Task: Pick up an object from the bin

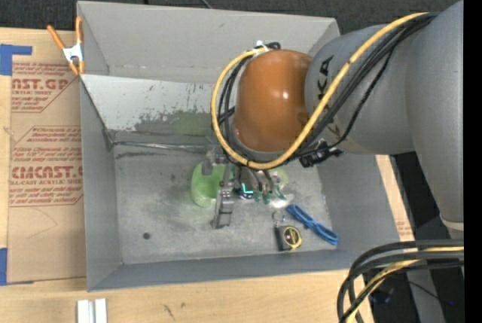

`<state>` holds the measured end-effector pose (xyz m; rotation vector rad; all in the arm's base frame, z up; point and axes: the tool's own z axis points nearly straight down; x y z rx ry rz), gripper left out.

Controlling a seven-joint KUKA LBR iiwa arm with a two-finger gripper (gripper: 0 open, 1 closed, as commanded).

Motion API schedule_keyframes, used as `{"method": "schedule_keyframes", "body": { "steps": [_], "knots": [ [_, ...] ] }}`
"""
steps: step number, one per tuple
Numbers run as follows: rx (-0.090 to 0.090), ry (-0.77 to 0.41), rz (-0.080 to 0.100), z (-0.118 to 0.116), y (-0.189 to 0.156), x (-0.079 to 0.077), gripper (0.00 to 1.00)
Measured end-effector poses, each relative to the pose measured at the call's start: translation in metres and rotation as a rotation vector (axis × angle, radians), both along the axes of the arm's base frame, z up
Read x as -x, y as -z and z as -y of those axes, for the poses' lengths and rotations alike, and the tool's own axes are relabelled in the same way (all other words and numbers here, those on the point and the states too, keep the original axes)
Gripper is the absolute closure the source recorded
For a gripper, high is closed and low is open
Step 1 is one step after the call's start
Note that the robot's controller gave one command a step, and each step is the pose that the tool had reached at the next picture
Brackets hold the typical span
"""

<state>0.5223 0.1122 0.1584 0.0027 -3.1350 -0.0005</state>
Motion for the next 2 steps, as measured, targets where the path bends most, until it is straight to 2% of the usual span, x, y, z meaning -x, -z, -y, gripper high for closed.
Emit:
{"method": "schedule_keyframes", "body": {
  "steps": [1,2],
  "knots": [
    [-0.003,-0.134,0.036,0.0228,0.0832,-0.0638,0.00],
    [-0.004,-0.133,0.046,0.0219,0.0766,-0.0664,1.00]
  ]
}}
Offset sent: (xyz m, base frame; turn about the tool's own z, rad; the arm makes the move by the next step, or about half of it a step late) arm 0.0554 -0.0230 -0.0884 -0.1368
